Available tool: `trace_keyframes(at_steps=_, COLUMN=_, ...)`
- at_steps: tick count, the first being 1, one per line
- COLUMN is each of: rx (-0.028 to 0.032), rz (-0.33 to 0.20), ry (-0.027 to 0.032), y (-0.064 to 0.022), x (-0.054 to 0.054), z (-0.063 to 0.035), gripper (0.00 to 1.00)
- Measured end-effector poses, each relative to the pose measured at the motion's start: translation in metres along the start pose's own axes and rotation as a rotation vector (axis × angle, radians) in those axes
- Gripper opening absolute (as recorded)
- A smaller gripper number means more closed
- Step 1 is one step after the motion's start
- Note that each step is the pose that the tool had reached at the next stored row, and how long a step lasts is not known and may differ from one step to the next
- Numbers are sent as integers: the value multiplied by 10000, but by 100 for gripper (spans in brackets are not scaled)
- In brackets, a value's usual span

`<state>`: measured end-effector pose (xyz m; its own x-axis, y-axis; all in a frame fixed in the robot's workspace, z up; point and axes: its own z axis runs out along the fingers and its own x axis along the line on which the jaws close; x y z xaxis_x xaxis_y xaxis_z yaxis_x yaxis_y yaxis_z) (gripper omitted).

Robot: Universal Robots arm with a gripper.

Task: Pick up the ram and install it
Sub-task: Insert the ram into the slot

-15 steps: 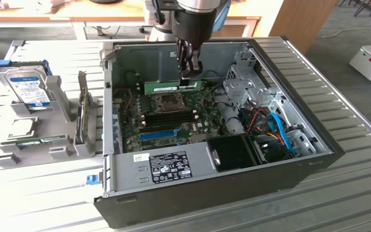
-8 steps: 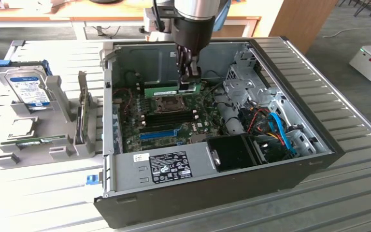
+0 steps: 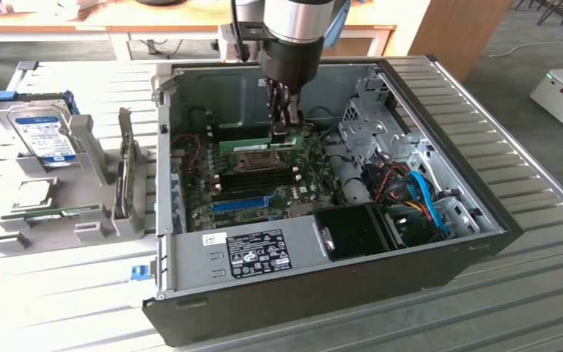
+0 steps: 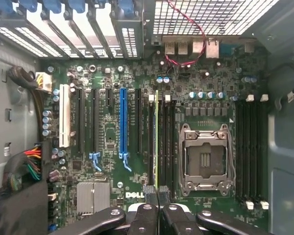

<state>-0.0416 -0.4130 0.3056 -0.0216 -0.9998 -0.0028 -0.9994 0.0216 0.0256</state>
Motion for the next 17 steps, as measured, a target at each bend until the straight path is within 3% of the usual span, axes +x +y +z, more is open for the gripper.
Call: trace_keyframes(at_steps=17, rx=0, rz=0, ry=-1, y=-7, x=0, z=276, gripper=12)
